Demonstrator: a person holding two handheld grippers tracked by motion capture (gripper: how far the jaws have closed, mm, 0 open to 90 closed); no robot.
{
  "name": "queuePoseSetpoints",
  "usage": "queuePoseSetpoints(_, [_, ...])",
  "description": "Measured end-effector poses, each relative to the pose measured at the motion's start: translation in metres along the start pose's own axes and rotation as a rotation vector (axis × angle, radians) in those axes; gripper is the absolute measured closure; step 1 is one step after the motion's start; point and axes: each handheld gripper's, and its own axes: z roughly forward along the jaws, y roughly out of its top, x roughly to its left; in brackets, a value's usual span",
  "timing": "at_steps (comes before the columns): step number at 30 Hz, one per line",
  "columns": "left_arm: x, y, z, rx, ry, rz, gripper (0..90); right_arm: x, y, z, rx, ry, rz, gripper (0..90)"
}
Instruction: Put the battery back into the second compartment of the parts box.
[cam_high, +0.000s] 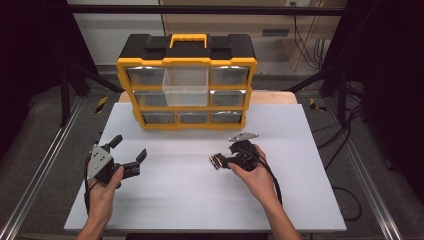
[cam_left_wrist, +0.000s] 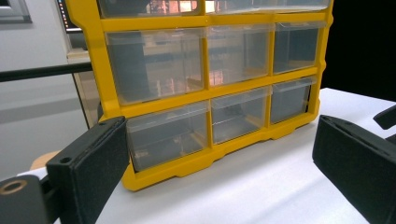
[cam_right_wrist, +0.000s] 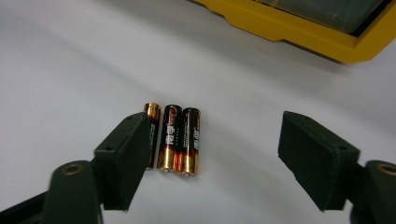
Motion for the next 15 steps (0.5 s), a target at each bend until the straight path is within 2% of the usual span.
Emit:
queuePoseSetpoints(10, [0.0016, -0.0023, 0.0009, 0.010, -0.005, -0.016, 3.4, 0.0019, -0.0002, 0.0012, -0.010, 0.018, -0.007, 48.5])
queuePoseSetpoints(15, [0.0037, -0.0029, 0.0012, 0.009, -0.005, -0.031, 3.4, 0.0042, -0.0013, 0.0059, 0.008, 0.019, -0.011, 58.6])
